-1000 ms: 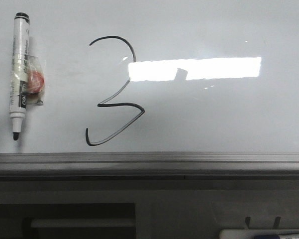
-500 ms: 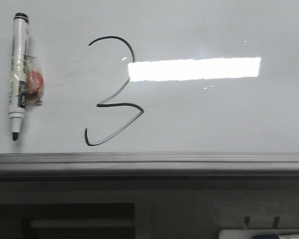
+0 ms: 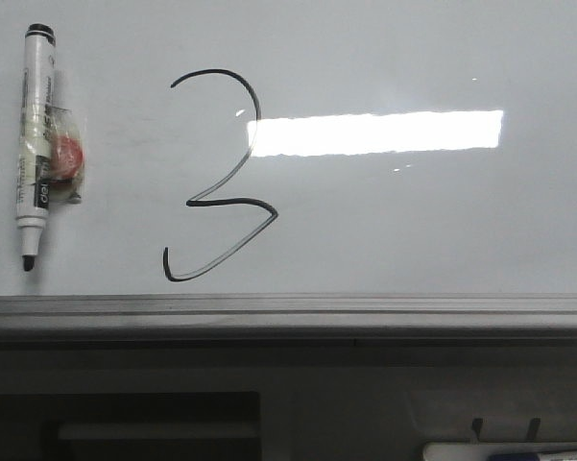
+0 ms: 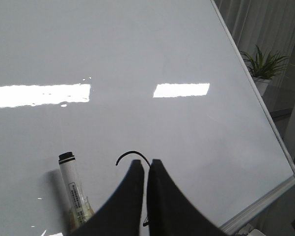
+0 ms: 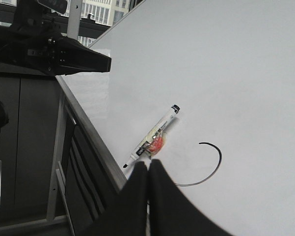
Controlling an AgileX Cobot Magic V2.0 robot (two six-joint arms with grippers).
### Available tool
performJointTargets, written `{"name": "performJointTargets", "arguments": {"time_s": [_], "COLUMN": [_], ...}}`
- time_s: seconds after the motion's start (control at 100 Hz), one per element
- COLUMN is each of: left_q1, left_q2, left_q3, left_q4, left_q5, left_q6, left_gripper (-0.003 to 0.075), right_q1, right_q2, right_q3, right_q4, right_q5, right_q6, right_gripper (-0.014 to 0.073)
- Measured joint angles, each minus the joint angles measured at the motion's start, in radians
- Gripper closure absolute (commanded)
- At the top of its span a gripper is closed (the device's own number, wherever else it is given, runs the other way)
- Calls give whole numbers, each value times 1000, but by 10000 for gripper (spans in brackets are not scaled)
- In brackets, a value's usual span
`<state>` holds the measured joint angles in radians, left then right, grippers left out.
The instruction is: Write number 3 on whiteboard
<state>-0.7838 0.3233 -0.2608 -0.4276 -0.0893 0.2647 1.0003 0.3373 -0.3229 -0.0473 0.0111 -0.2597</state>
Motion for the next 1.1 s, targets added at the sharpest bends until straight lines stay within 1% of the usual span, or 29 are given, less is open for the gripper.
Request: {"name": "performJointTargets", "arguments": {"time_s": [0.44, 0.54, 0.59, 0.71, 0.92, 1.1], "left_q1": [0, 5, 24, 112, 339, 554], "left_q2": [0, -2, -4, -15, -109, -184], "left_q3": [9, 37, 57, 106, 155, 160], "left_q4": [0, 0, 6, 58, 195, 230], "left_q5": [0, -26, -50, -100, -107, -40], "left_q6": [0, 0, 0, 0, 0, 0], "left_gripper": [741, 741, 741, 741, 741, 741], "right_q1": [0, 0, 0, 0, 0, 0], "right_q2": [0, 0, 0, 0, 0, 0], "right_q3": [2, 2, 2, 2, 2, 2], "right_q4": [0, 0, 0, 0, 0, -1], "right_q5": [-2, -2, -2, -2, -2, -2], "right_q6": [0, 0, 0, 0, 0, 2], "right_gripper": [641, 641, 641, 641, 641, 641]}}
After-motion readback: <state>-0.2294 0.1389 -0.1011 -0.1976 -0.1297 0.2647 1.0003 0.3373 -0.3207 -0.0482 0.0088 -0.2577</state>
